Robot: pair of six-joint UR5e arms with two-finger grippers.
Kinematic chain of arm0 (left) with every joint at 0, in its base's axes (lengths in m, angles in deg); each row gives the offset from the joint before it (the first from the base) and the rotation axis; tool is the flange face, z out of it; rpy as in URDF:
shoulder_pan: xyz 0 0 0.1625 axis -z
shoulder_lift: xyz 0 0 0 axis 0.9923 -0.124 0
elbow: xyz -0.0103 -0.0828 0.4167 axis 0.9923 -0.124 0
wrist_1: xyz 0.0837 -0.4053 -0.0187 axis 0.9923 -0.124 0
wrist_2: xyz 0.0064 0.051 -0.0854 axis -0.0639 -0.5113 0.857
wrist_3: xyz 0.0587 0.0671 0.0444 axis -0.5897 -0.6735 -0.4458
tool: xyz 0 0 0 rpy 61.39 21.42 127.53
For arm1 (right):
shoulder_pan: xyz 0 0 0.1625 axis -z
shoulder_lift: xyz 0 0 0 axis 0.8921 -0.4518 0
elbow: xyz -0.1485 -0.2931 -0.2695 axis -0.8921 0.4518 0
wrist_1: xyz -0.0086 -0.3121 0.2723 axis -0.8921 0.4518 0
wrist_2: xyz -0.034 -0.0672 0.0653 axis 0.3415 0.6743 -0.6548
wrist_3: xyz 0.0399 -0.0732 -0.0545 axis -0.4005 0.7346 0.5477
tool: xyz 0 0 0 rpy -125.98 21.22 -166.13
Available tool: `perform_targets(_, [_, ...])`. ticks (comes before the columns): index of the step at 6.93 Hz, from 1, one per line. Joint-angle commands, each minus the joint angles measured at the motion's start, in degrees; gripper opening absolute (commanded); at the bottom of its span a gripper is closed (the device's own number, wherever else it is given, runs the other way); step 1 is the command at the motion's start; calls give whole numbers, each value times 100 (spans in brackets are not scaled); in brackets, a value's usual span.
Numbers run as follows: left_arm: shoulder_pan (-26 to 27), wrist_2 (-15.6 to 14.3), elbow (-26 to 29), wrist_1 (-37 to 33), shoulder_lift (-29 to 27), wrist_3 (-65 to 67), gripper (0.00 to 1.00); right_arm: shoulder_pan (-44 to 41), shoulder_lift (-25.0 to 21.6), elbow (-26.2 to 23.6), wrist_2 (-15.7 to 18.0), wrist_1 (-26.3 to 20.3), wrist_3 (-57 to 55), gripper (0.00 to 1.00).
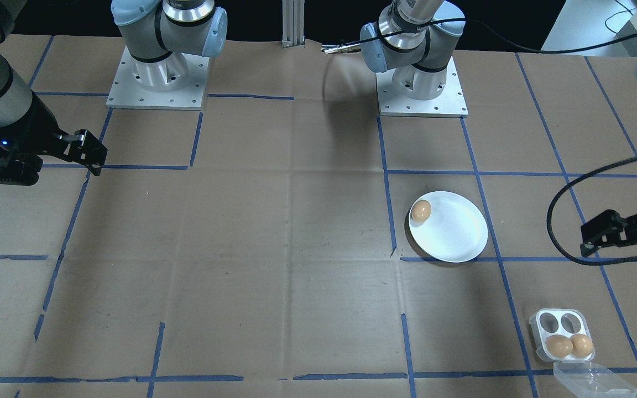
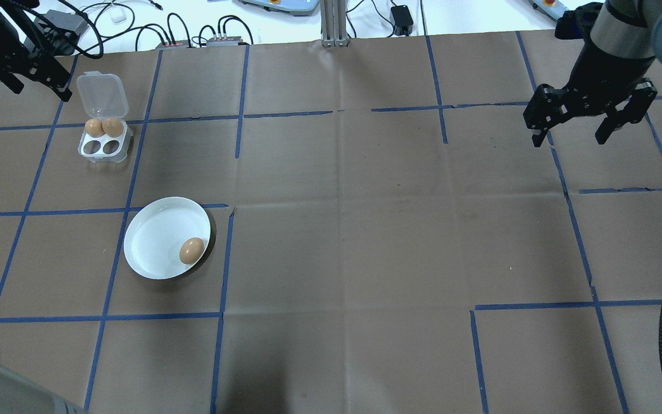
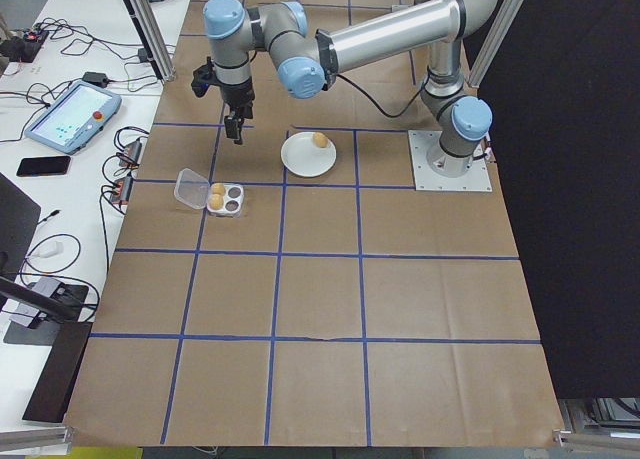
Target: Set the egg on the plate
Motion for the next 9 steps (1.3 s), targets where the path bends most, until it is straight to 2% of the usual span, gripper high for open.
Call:
perform_targets(1, [-61, -305, 961, -9, -876, -991, 100, 0, 0, 0, 0, -2, 0, 100])
perform_targets(7, [-70, -235, 920, 43, -1361, -5223, 100, 0, 0, 0, 0, -2, 0, 100])
perform_targets(8, [-87, -226, 920, 70, -1485, -5438, 100, 0, 0, 0, 0, 6, 0, 100])
perform_targets(9, [-192, 104, 920, 79, -1634, -5649, 100, 0, 0, 0, 0, -2, 0, 100])
